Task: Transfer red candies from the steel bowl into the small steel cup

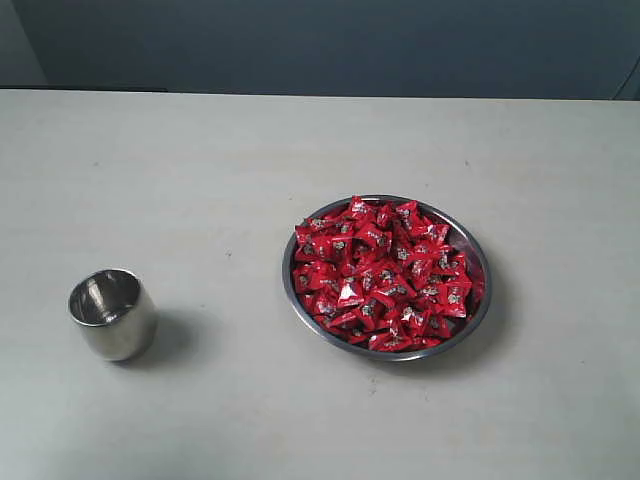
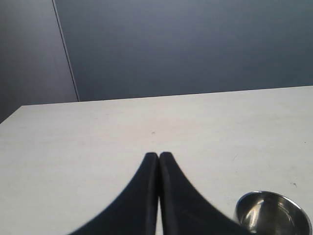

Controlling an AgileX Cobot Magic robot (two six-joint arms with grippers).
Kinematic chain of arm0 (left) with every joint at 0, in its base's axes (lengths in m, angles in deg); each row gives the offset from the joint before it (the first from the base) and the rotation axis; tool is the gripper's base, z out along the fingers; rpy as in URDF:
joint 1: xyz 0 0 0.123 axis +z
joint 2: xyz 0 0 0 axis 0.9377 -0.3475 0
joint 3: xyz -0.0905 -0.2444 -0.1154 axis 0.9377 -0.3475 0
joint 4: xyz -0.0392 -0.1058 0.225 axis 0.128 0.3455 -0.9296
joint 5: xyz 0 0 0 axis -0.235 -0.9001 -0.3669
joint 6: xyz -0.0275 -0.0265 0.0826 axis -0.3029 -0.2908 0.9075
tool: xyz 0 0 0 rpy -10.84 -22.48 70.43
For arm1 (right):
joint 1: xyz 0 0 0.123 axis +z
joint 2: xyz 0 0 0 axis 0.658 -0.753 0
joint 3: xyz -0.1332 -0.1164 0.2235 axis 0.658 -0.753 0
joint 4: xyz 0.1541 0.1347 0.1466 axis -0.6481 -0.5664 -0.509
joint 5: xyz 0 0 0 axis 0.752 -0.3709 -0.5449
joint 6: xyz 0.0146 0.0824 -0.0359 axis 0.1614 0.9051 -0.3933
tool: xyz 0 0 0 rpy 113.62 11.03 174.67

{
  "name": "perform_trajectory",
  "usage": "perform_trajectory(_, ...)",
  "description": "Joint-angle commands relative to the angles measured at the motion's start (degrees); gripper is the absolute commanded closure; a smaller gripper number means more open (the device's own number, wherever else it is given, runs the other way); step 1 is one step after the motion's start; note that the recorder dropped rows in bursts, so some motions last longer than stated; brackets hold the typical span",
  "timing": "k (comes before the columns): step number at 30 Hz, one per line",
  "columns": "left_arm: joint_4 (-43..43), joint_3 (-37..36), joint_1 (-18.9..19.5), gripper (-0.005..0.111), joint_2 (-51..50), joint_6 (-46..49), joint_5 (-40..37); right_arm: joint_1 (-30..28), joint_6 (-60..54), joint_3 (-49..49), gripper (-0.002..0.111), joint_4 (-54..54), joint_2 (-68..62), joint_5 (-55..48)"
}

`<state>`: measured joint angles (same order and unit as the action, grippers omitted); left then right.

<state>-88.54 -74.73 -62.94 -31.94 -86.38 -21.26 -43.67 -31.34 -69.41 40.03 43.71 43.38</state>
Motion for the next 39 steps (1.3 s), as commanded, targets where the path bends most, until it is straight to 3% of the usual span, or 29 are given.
perform_trajectory(1,-0.1,-0.2,0.0,0.106,0.3,-0.1,0.3,-0.1,0.0,-0.1,0.109,0.0,0.2,0.1)
perform_trajectory(20,-0.1,-0.2,0.0,0.106,0.3,-0.1,0.3,-0.1,0.0,-0.1,0.109,0.2,0.2,0.8)
perform_trajectory(33,-0.1,-0.2,0.0,0.106,0.3,-0.1,0.3,-0.1,0.4,-0.1,0.109,-8.9,0.2,25.5)
perform_trajectory(39,-0.1,-0.2,0.0,0.106,0.3,-0.1,0.3,-0.1,3.9,-0.1,0.109,-21.0,0.2,34.2)
